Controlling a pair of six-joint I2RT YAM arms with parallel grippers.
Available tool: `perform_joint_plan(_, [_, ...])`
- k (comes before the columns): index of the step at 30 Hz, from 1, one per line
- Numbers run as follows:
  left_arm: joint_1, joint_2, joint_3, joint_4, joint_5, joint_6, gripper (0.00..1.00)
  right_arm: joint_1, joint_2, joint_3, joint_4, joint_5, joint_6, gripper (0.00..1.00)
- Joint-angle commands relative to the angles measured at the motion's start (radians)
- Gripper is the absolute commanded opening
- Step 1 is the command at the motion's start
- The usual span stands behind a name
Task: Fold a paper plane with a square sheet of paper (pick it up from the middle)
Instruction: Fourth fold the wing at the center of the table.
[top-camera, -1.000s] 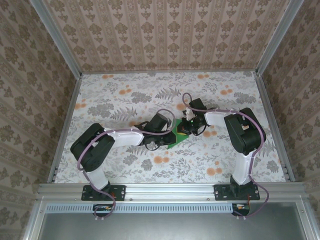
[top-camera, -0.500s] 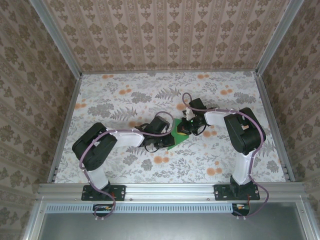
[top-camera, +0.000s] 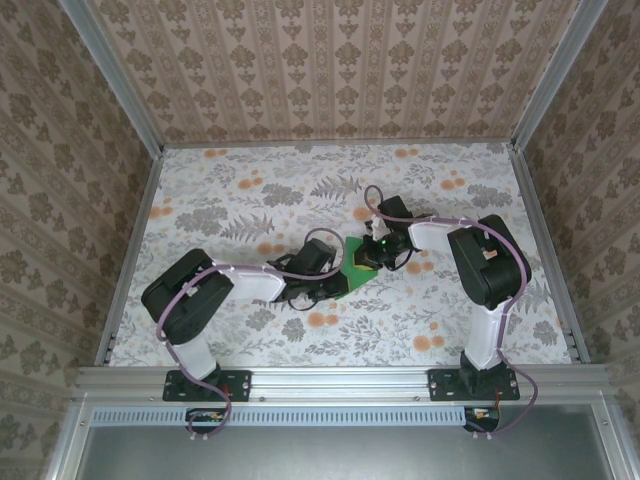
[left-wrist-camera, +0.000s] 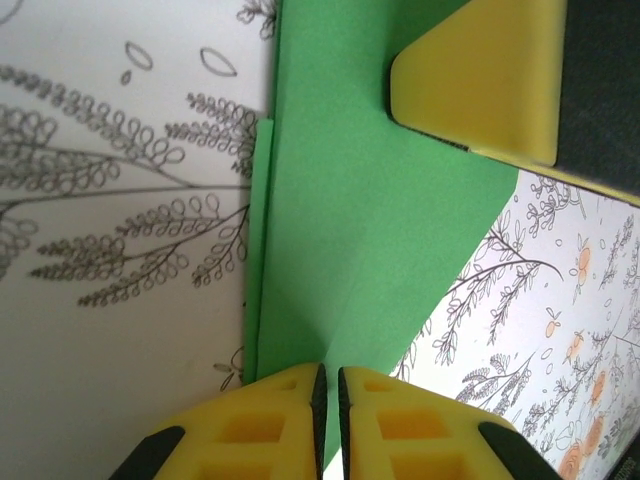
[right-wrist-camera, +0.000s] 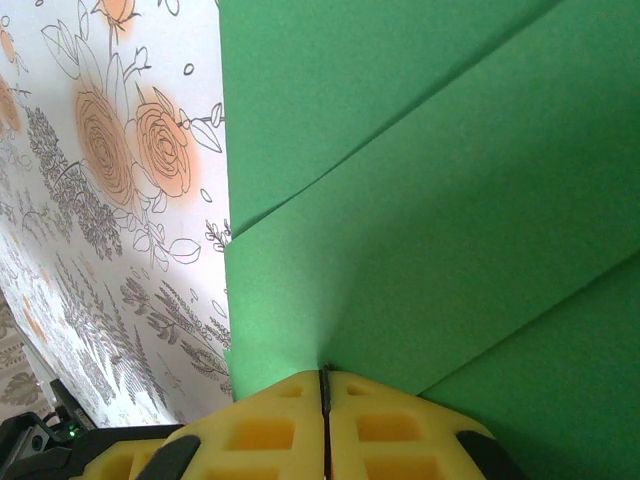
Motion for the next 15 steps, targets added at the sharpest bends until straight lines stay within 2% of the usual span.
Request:
perform_joint_plan(1, [-0.038,-0.023,-0.062,-0.143,0.02,-0.04,0.14,-0.006,0.083,-0.039,-0.108,0.161,-0.015,0.09])
perform_joint_plan(15, [-0.059,-0.121,-0.104,-0.22,-0.002,-0.026,0.03,-0.007,0.088,-0.041,-0.112,0.169,-0.013,0.09])
